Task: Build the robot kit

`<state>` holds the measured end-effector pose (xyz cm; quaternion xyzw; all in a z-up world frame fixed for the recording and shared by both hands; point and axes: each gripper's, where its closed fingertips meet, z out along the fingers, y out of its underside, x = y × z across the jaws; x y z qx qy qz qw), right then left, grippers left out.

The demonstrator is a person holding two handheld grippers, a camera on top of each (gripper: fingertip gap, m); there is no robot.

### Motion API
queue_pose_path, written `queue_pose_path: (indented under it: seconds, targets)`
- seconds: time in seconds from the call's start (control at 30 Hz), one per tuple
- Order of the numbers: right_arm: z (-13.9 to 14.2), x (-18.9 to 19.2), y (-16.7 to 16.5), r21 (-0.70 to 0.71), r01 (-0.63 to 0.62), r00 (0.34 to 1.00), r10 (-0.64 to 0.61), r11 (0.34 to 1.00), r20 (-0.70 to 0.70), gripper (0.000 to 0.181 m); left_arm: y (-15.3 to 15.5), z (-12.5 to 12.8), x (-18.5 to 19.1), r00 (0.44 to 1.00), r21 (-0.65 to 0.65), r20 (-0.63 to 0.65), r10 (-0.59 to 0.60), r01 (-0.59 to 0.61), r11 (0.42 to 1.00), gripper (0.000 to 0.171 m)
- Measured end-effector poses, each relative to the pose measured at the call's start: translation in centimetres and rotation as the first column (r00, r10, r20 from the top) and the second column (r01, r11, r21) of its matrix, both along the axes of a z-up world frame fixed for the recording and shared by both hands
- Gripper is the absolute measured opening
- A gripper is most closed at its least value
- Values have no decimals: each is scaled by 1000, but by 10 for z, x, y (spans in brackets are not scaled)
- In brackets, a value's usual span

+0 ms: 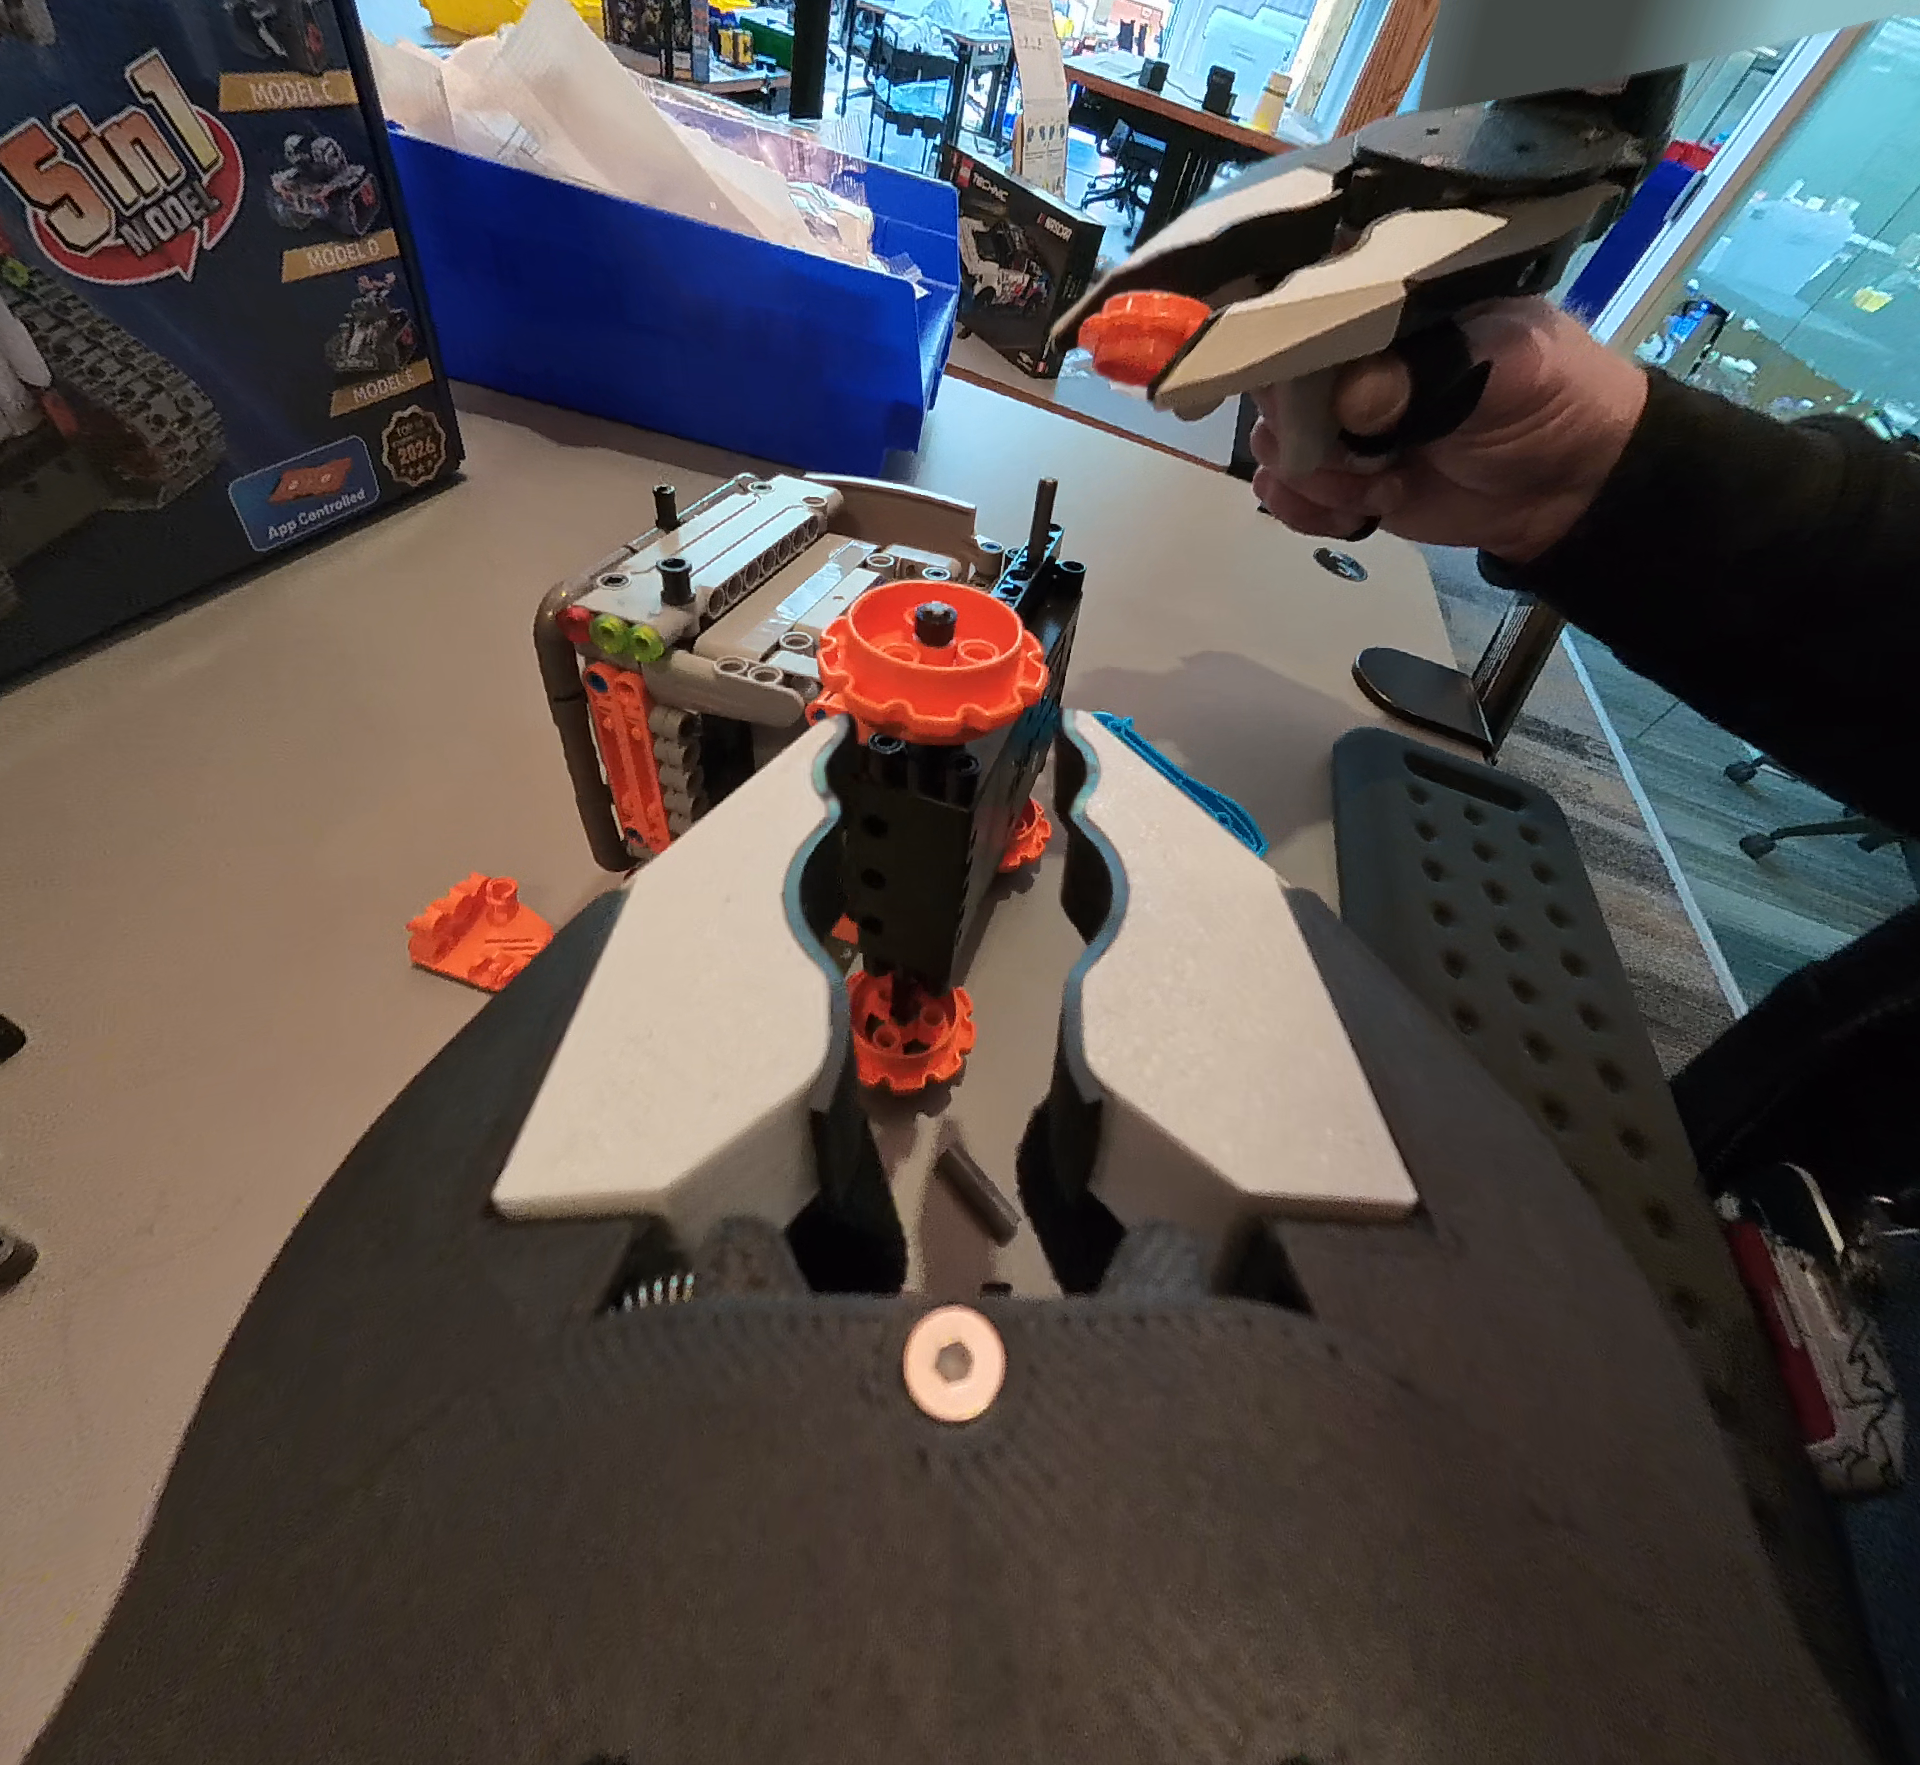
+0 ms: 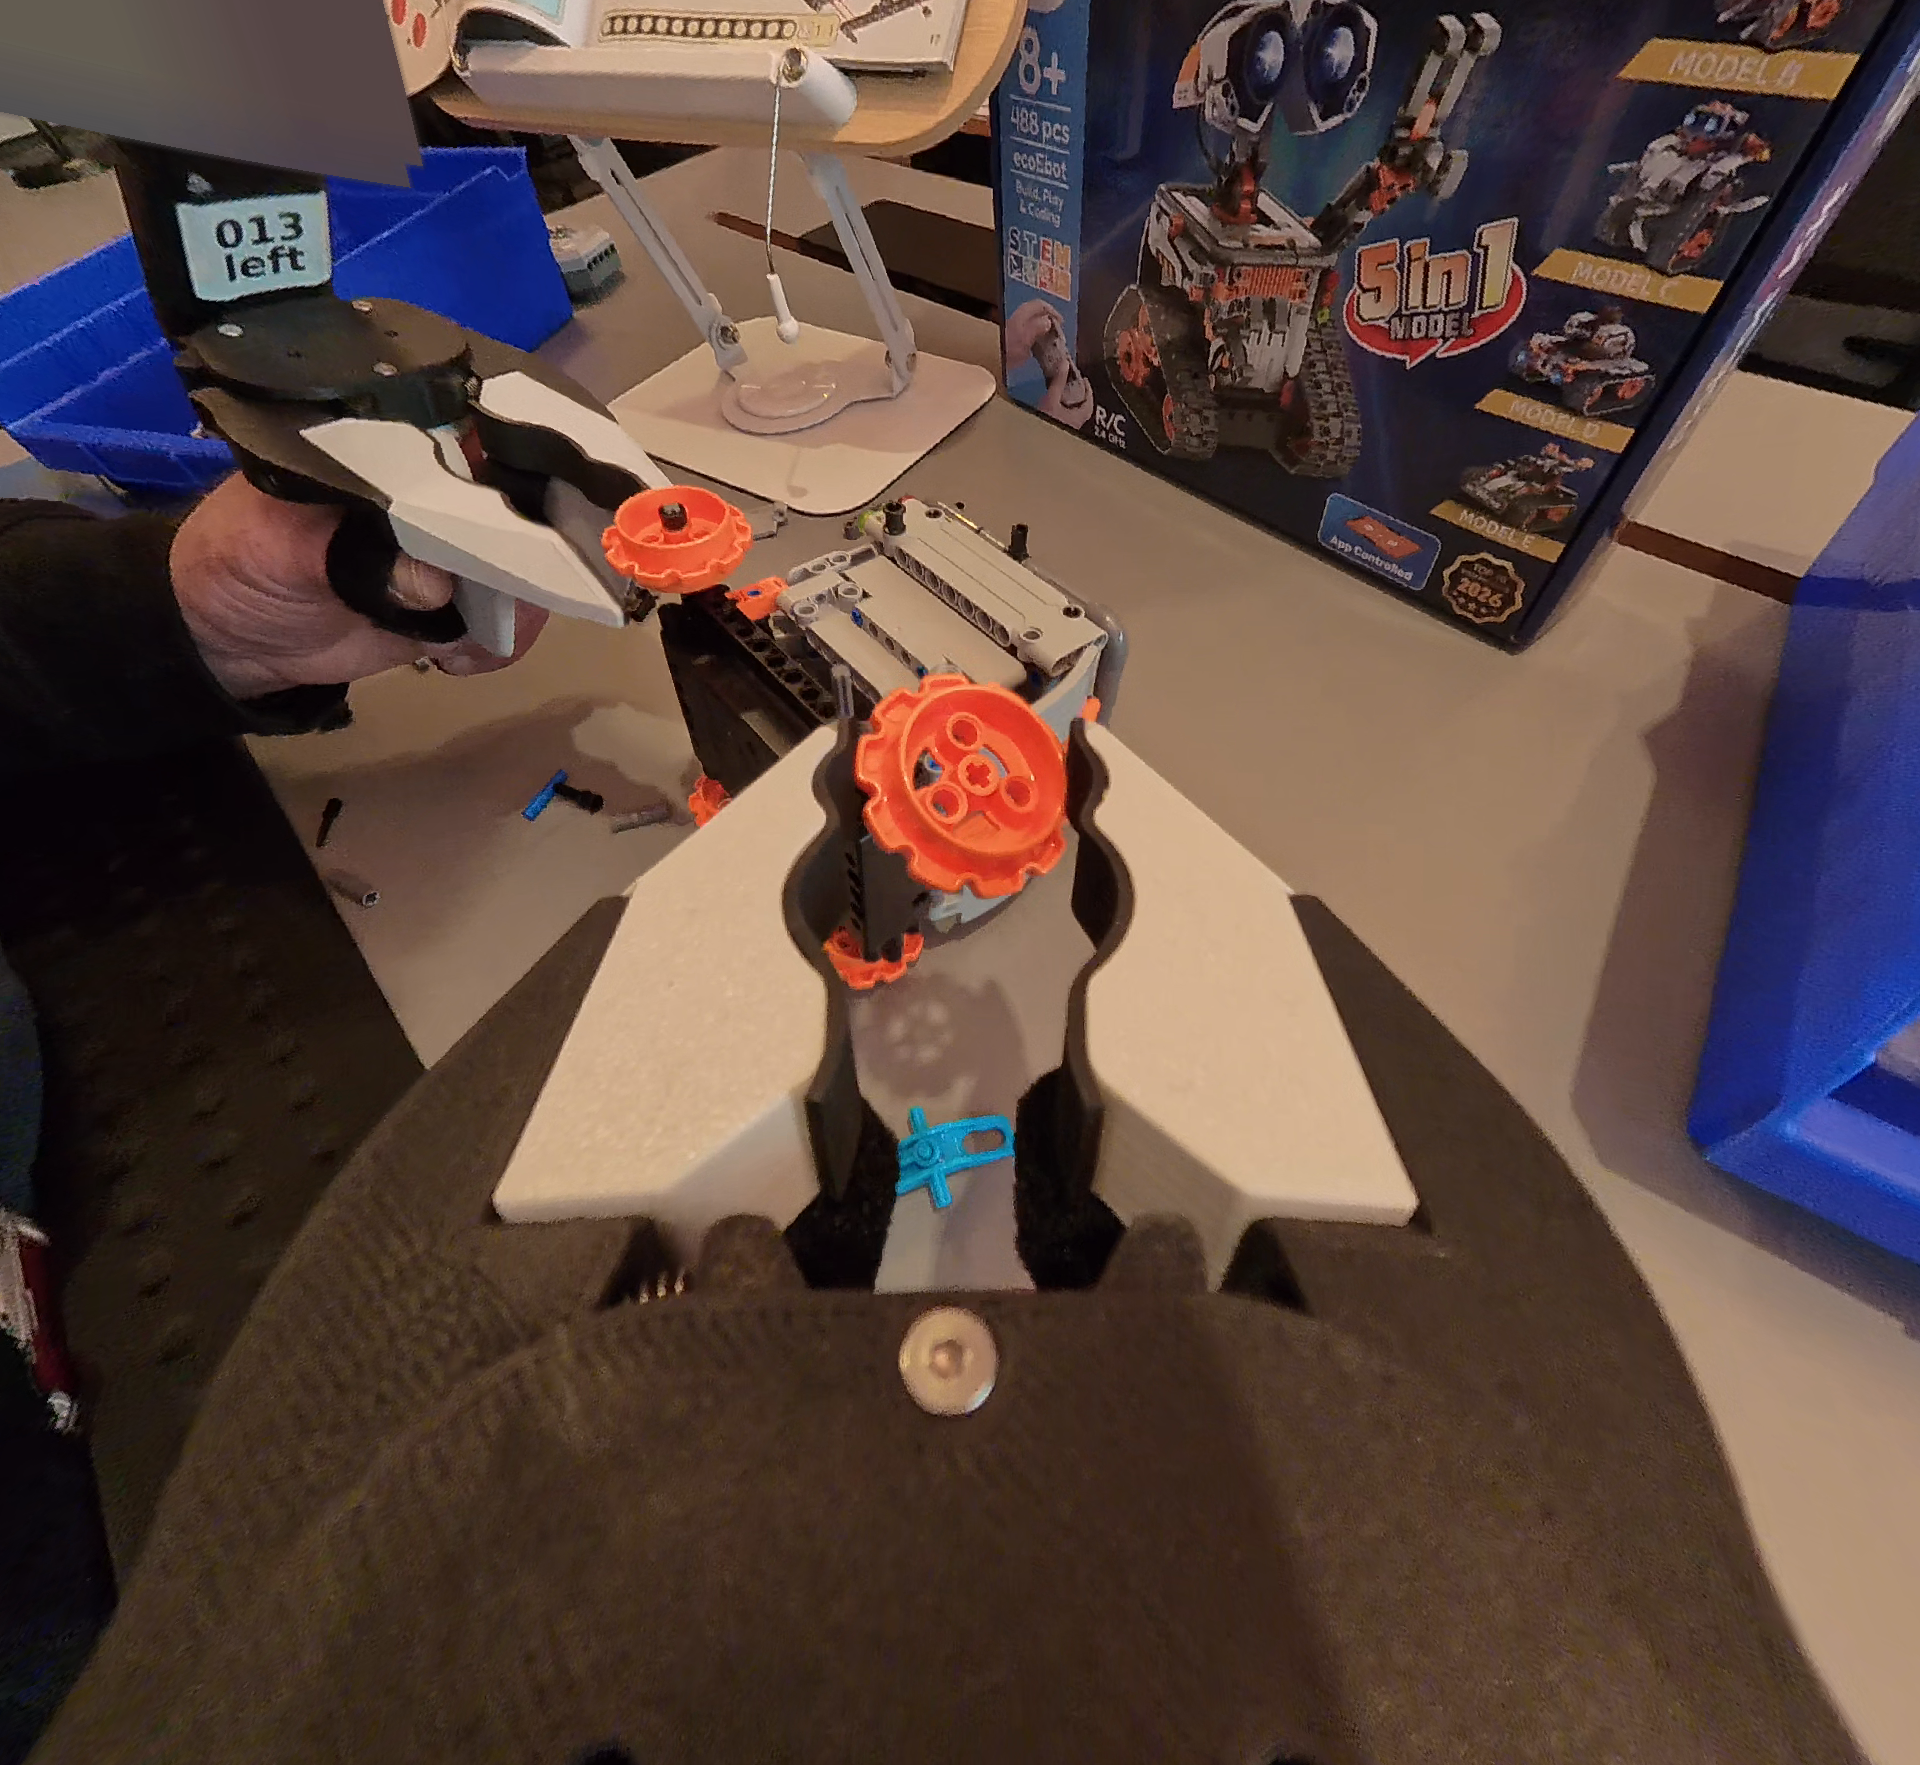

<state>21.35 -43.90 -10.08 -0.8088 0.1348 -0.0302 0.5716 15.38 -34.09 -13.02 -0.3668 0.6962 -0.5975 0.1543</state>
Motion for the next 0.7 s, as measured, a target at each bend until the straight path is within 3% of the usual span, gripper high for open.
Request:
queue_pose_path:
  seconds: [0.2,0.4,0.7]
  targets:
    - [-24,5,-11,-78,37,999,-37,996,2,38,2,-1,2,1000,-17,-17,12,-12,1000,32]
    - [-58,11,-30,-153,90,995,-96,984,-29,38,-4,-8,-3,999,1,-39,-13,13,1000,41]
    - [-104,12,-50,-286,136,987,-155,948,-41,38,-4,-10,3,999,-32,-35,20,-21,999,30]
